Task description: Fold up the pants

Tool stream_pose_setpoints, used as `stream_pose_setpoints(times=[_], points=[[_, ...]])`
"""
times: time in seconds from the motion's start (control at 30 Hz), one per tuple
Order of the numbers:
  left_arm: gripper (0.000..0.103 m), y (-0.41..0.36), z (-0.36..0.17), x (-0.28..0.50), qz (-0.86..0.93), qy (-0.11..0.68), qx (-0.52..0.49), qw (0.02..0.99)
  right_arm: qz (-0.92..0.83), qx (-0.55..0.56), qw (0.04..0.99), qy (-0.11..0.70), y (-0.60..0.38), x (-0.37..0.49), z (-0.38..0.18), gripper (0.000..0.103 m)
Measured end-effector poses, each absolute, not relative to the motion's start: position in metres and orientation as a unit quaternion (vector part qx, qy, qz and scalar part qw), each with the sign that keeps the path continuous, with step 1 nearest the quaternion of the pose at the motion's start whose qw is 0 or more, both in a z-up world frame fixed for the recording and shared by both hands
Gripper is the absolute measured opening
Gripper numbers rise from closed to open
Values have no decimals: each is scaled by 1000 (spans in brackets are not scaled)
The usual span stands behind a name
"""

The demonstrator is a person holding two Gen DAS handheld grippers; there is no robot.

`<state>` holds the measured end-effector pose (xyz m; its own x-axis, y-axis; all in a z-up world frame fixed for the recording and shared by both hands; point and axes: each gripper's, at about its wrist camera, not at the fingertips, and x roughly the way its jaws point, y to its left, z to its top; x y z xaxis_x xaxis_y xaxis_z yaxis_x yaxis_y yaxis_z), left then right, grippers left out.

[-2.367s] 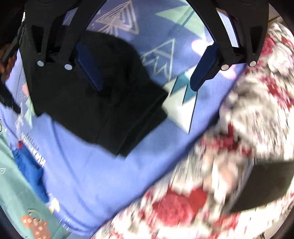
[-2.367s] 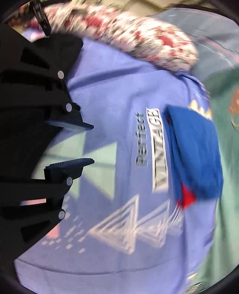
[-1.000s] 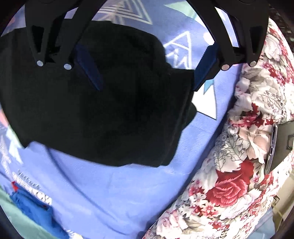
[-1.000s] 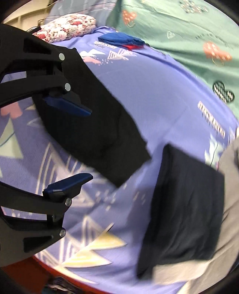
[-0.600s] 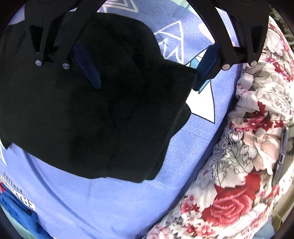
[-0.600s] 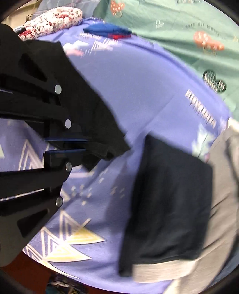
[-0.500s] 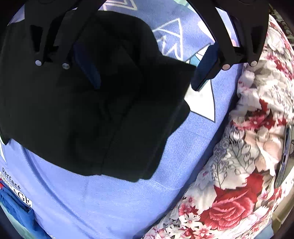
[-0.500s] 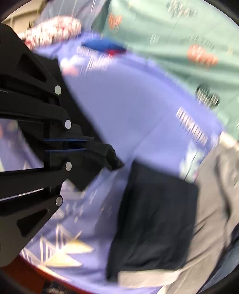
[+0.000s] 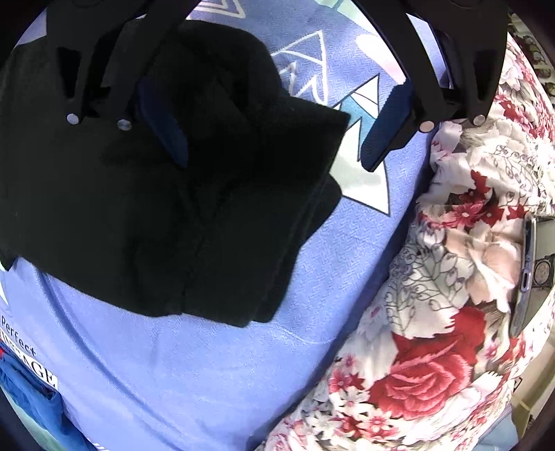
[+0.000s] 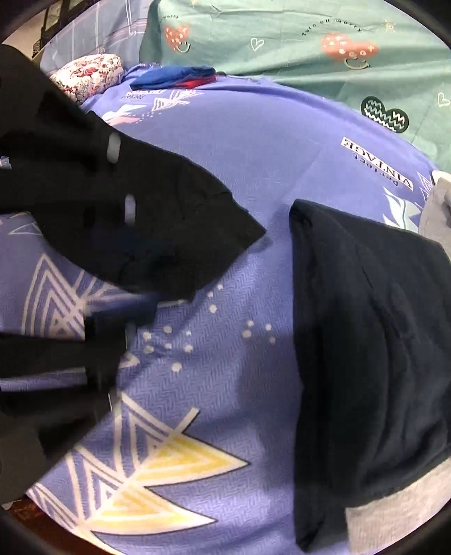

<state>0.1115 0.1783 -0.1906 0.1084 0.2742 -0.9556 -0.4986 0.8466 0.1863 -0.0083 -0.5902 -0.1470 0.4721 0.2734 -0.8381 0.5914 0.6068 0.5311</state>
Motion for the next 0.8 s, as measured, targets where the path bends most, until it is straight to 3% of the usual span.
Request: stream_pose_setpoints(times=[0.37,0.4,0.5,0.8], points=[[99,208,-169,91,259,591,-159,747,-85,440,755,479,-577,9,-153,48],[99,212,-168,88,260,590,-171,746,-88,440,758,473,-576,12,-153,45],[99,219,-168,82,256,588,-188,744,-105,432,761,473,-572,16,-153,20],[99,226,-189,77,268,592,-188,736,12,398,806,439,-510,28,-66,18]])
